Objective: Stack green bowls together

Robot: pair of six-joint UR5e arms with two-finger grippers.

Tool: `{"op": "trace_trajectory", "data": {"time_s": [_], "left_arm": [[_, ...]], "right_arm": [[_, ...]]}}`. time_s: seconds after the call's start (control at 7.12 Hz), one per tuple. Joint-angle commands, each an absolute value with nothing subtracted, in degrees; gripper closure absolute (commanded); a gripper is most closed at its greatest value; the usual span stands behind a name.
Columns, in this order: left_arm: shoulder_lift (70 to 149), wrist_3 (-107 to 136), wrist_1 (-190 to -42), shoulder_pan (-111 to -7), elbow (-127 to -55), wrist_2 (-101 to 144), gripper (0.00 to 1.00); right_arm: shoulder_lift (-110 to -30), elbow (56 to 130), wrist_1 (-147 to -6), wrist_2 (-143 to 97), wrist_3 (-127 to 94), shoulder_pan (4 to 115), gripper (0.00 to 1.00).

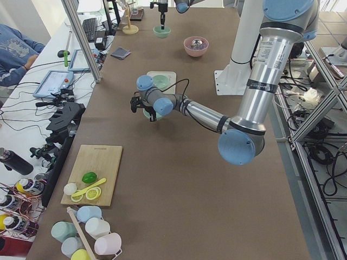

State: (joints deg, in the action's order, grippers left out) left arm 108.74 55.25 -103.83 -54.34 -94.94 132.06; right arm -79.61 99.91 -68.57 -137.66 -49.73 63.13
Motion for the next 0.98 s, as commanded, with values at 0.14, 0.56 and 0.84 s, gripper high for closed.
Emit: {"op": "trace_trajectory", "data": {"time_s": [0.14, 0.56, 0.84], "left_arm": [[123.4, 67.1, -96.9, -45.7, -93.4, 129.8, 1.0], [130.7, 70.4, -97.4, -42.5, -87.9, 126.9, 1.0], [131.6, 70.5, -97.6, -42.0, -87.7, 126.9, 1.0]], "right_arm": [[-72.9, 99.8, -70.6, -137.2, -57.3, 60.2, 1.0], [-69.5, 99.9, -71.8, -136.1, -61.9, 58.2, 1.0], [-68.0, 99.8, -72.0, -135.6, -63.8, 57.1, 1.0]]}}
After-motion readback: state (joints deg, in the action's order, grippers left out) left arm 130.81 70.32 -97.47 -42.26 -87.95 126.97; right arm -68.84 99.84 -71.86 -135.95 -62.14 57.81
